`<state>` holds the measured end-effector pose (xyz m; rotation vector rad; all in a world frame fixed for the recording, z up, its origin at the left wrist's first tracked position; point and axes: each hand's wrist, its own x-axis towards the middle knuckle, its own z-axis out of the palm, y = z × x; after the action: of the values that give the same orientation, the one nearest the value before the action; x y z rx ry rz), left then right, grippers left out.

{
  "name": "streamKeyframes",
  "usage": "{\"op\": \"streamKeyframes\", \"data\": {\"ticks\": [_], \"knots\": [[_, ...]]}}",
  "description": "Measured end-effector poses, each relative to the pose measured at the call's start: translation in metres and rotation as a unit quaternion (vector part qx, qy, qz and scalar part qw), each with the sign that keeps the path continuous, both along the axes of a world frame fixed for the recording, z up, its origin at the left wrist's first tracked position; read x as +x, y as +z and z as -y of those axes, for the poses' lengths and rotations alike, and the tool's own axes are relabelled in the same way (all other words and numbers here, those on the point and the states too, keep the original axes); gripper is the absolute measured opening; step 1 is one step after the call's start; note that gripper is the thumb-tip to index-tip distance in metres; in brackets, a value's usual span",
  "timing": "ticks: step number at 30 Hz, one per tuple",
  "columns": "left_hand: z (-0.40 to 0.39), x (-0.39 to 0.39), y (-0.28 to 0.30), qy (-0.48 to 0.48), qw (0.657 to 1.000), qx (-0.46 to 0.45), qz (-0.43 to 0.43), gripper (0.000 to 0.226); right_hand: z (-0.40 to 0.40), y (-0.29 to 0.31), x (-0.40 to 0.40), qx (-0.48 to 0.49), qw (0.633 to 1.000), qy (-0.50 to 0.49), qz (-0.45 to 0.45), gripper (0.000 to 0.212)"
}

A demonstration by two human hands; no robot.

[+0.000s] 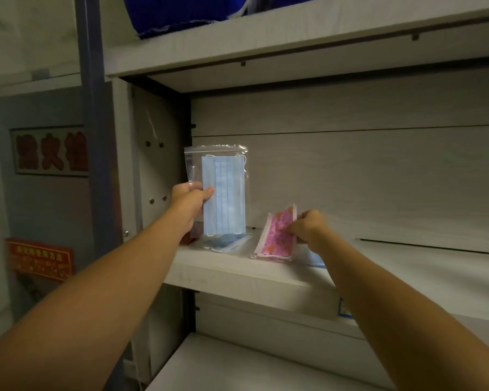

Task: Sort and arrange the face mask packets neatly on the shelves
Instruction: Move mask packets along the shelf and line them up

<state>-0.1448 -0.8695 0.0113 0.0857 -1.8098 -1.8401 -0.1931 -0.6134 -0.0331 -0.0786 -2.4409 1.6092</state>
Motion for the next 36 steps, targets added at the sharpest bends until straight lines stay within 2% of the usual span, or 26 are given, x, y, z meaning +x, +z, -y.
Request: {"op": "streamKeyframes", "data": {"ticks": [4, 11, 14, 17, 19, 24, 29, 36], "knots": [[0.006, -0.002, -0.003, -0.014, 1.000, 0.011, -0.002, 0.012, 0.006, -0.010, -0.004, 0.177, 0.983, -0.039, 0.007, 0.025], [0.018, -0.003, -0.007, -0.021, 1.000, 0.012, 0.000, 0.011, 0.012, -0.012, -0.008, 0.228, 0.972, -0.045, 0.029, 0.035], [0.022, -0.004, -0.010, -0.018, 1.000, 0.015, 0.001, 0.012, 0.014, -0.013, -0.010, 0.265, 0.963, -0.057, 0.002, 0.030], [0.021, -0.006, -0.010, -0.013, 1.000, 0.011, 0.000, 0.014, 0.016, -0.013, -0.006, 0.344, 0.932, -0.096, -0.053, 0.043], [0.018, -0.008, -0.008, -0.012, 1.000, 0.008, 0.000, 0.015, 0.014, -0.010, -0.004, 0.360, 0.924, -0.106, -0.069, 0.057], [0.001, -0.018, -0.005, -0.023, 1.000, 0.007, -0.002, 0.015, -0.003, 0.002, -0.003, 0.357, 0.920, -0.084, -0.138, 0.031], [-0.028, -0.027, -0.004, -0.054, 0.998, 0.018, 0.009, 0.013, -0.037, 0.012, 0.002, 0.371, 0.910, -0.085, -0.167, 0.032], [-0.085, -0.046, -0.005, -0.127, 0.990, 0.052, 0.022, 0.013, -0.090, 0.022, 0.015, 0.403, 0.895, -0.120, -0.146, 0.035]]}}
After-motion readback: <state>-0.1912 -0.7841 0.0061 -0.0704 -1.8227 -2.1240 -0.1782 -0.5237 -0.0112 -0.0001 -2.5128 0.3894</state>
